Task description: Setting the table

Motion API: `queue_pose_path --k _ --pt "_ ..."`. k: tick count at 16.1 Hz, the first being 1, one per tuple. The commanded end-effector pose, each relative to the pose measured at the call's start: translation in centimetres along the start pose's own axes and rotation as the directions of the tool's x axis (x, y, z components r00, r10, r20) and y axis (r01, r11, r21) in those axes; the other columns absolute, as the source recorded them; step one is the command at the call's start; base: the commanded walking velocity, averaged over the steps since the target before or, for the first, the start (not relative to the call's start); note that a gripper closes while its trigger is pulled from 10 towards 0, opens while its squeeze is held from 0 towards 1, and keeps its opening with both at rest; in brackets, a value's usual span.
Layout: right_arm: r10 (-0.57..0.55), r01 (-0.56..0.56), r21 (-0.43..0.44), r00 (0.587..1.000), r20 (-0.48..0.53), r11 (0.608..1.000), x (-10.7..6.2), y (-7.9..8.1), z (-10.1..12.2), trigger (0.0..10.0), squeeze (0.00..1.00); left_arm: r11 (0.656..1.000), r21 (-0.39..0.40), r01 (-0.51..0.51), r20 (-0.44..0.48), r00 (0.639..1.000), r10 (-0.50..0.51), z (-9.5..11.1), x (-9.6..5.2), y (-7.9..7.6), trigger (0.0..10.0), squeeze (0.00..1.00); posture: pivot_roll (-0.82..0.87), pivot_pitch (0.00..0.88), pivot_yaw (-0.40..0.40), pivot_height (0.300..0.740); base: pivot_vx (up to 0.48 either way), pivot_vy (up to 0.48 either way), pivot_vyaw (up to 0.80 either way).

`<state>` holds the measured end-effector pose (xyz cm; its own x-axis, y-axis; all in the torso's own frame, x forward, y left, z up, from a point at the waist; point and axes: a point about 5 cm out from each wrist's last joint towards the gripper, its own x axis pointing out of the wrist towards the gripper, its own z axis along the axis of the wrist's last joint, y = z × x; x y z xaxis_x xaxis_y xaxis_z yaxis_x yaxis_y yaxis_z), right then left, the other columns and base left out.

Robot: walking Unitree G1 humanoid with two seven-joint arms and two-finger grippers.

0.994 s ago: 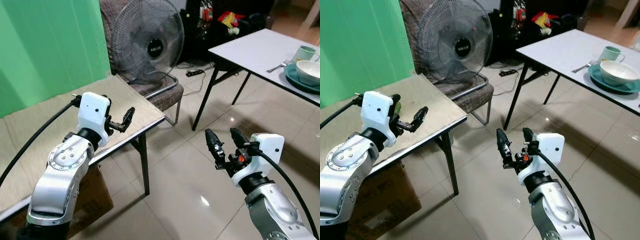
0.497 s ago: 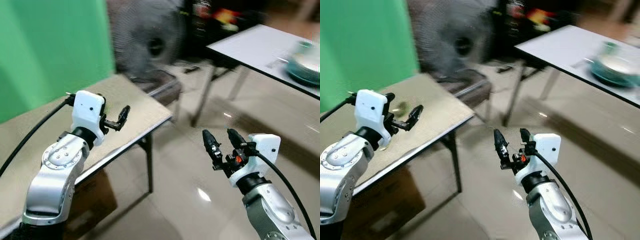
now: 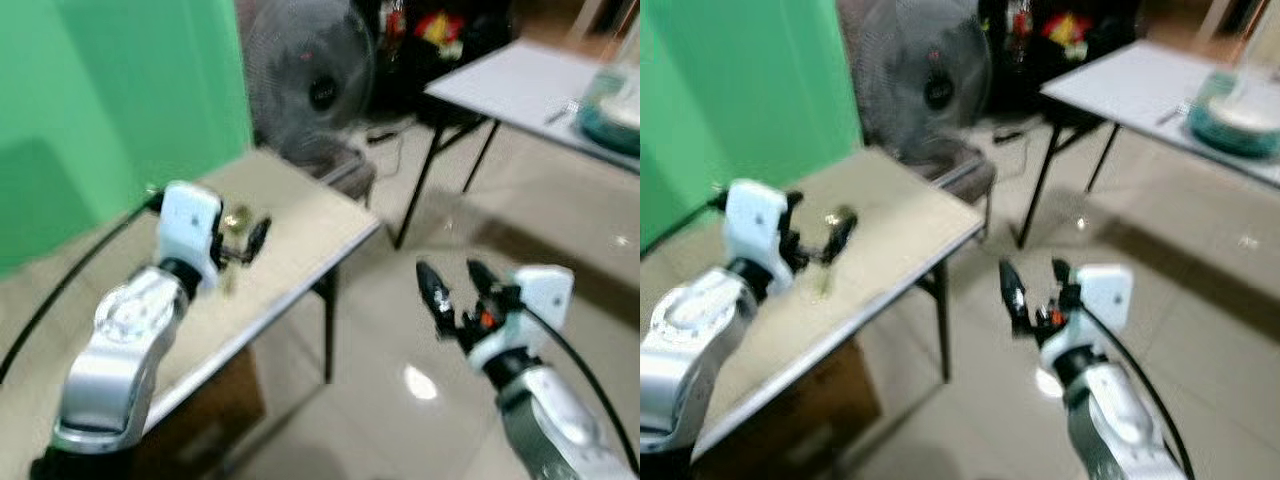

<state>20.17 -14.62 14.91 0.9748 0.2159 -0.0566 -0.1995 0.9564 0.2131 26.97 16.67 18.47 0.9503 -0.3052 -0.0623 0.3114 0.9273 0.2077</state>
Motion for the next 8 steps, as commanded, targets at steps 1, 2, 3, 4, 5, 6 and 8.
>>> queue_pose_path --k 1,2,3,4,5,6,8 --pt "0.018 -0.018 0.004 1.000 0.016 1.000 0.1 0.4 0.4 10.0 0.00 1.000 0.027 -0.012 0.004 1.000 0.012 0.2 0.0 0.2 10.0 0.35 -0.11 0.000 -0.013 0.740 0.000 0.000 0.00" --pt "0.018 -0.018 0.003 1.000 0.016 1.000 0.1 0.4 0.4 10.0 0.00 0.999 0.041 -0.016 0.005 1.000 0.016 0.3 0.0 0.1 10.0 0.36 -0.11 0.000 -0.015 0.740 0.000 -0.480 0.00" --pt "0.019 -0.019 0.003 1.000 0.017 1.000 0.1 0.4 0.4 10.0 0.00 0.999 0.040 -0.015 0.003 1.000 0.015 0.2 0.0 0.0 10.0 0.36 -0.11 0.000 -0.015 0.740 0.000 -0.480 0.00" --pt "0.018 -0.018 0.002 1.000 0.016 1.000 0.1 0.4 0.4 10.0 0.00 0.999 0.039 -0.015 0.002 1.000 0.014 0.2 0.1 0.0 10.0 0.35 -0.11 0.000 -0.015 0.740 0.000 -0.480 0.00" --pt "0.016 -0.016 0.003 1.000 0.016 1.000 0.1 0.4 0.4 10.0 0.00 1.000 0.017 0.002 -0.006 1.000 -0.002 0.1 0.2 -0.3 10.0 0.32 -0.12 0.000 -0.014 0.740 0.000 0.000 0.00" --pt "0.015 -0.015 0.003 1.000 0.016 1.000 0.0 0.4 0.4 10.0 0.00 1.000 0.015 0.014 -0.018 1.000 -0.013 0.0 0.3 -0.5 10.0 0.31 -0.12 0.000 -0.014 0.740 0.000 0.000 0.00" --pt "0.014 -0.014 -0.002 1.000 0.008 1.000 0.1 0.1 0.4 10.0 0.00 0.996 -0.033 0.078 -0.066 0.995 -0.080 -0.8 0.8 -0.9 10.0 0.98 -0.12 0.000 -0.016 0.740 0.000 0.000 0.00"
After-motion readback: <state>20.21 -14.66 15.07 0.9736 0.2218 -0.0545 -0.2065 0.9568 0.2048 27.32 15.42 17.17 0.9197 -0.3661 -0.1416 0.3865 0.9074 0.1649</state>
